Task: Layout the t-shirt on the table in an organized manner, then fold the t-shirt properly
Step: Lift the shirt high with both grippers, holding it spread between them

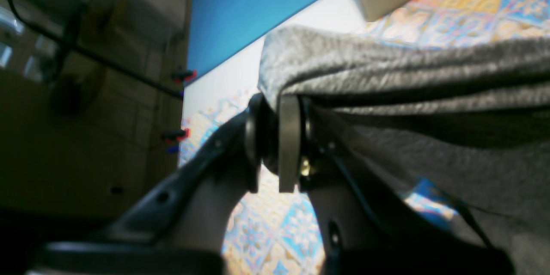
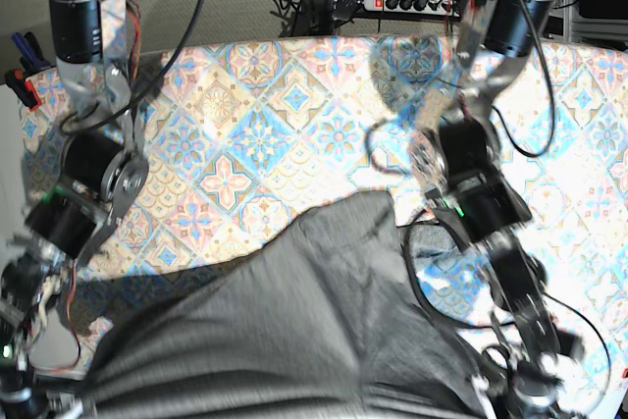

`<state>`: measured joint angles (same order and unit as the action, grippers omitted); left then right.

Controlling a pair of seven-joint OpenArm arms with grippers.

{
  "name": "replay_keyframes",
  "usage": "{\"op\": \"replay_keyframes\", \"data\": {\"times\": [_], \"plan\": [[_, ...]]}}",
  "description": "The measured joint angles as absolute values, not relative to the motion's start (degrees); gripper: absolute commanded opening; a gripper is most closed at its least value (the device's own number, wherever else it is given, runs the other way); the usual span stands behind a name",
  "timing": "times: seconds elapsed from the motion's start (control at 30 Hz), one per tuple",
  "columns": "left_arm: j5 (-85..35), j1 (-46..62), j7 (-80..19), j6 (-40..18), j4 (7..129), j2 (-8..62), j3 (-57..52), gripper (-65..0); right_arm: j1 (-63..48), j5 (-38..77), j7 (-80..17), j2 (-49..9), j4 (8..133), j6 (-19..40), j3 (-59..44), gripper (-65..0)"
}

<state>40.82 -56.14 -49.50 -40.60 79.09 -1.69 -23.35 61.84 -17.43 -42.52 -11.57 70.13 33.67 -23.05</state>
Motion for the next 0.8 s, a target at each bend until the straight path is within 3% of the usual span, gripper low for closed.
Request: {"op": "replay_keyframes", "data": {"times": [0.33,0.47,0.67,0.8], "plan": [[40.5,-72.8,-37.5,-40.5,53.2,3.8,-23.2,-61.9,72.8,-17.3,-21.0,-11.8,42.1,23.3,-23.0,-65.0],[40.5,-72.8,-35.6,-40.3,48.0,4.6,-23.3,-61.9,72.4,-17.4,-19.5,-11.7,34.4,22.5,-23.4,-65.0],[40.7,-71.0,-35.8,-41.1,46.8,4.0,-23.3,-61.9,71.3,-16.1,-18.0,-11.4,39.4,22.3,-28.3,-65.0],[40.3,-72.9,-35.9,-40.5,48.9,4.2,-23.3,-61.9,73.6,-15.0,-17.4,-12.3,41.3,18.2,-28.4,-65.0]]}}
